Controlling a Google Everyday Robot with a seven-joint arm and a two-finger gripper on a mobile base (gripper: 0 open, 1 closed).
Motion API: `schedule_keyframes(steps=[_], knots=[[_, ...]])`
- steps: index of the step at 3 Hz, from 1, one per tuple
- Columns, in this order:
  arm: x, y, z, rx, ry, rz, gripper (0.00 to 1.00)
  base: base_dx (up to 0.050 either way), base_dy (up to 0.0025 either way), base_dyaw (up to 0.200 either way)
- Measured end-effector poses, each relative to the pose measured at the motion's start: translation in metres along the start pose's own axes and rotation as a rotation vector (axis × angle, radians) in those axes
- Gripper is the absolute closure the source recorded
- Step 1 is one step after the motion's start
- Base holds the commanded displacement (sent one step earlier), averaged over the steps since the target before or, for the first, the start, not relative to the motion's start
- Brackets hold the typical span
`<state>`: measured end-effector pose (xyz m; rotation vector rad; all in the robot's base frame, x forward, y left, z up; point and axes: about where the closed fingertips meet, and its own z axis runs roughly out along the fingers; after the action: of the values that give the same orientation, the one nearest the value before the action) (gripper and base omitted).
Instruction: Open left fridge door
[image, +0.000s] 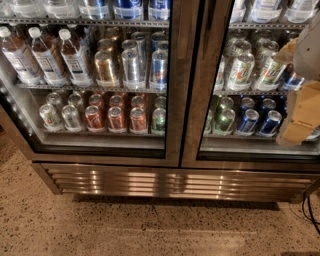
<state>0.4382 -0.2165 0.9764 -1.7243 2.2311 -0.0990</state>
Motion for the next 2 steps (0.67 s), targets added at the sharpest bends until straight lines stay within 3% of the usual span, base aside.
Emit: schedule_keyframes(steps=[2], knots=[[-0.0007,-0.0016,0.0055,-0.010,0.003,0.000,0.00,0.000,0.00000,0.000]])
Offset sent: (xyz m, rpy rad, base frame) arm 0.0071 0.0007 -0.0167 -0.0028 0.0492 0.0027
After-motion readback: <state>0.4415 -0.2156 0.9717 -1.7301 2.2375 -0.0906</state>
